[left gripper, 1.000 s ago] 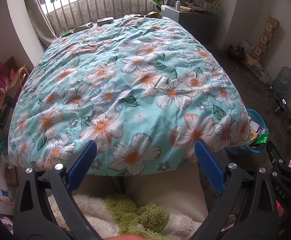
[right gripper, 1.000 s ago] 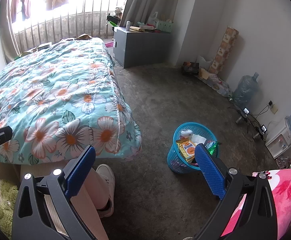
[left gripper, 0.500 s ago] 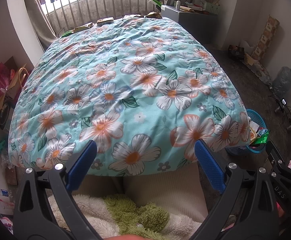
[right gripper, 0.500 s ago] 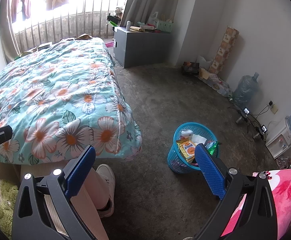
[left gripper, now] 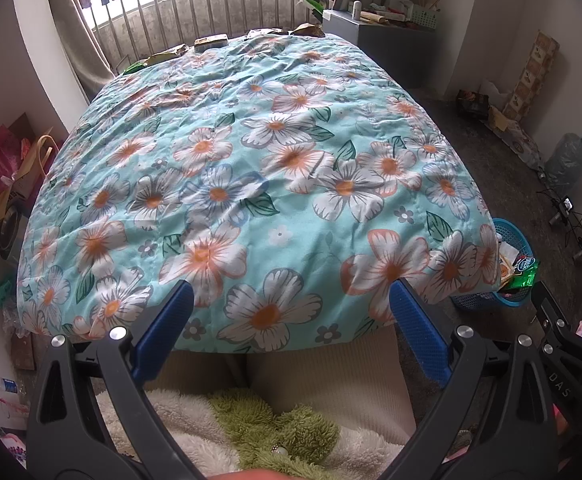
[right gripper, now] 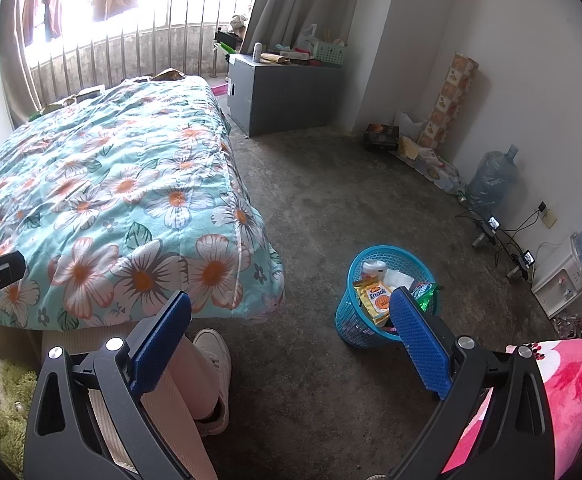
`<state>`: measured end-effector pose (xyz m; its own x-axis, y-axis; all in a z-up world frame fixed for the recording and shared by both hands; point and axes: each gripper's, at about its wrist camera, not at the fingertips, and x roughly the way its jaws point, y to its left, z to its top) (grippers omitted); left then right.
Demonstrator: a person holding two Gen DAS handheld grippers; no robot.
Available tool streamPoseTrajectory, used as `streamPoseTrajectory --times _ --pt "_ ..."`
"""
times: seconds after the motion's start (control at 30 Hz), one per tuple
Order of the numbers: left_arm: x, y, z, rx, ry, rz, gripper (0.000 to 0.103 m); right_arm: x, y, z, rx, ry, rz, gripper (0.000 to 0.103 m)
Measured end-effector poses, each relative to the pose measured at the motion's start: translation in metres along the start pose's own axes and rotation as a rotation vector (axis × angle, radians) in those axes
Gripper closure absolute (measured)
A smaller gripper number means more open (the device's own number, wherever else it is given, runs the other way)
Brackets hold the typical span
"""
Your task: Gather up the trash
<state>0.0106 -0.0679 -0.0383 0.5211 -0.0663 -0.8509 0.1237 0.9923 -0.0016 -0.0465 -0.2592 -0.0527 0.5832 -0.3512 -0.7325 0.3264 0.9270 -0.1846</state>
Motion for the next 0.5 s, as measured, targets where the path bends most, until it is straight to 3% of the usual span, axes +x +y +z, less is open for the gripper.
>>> streamPoseTrajectory --times 0.5 --pt "0.0009 -0.0019 -0.0036 0.005 0.005 0.0 0.009 0.0002 0.0015 0.0015 0.002 0.001 -0.001 0.006"
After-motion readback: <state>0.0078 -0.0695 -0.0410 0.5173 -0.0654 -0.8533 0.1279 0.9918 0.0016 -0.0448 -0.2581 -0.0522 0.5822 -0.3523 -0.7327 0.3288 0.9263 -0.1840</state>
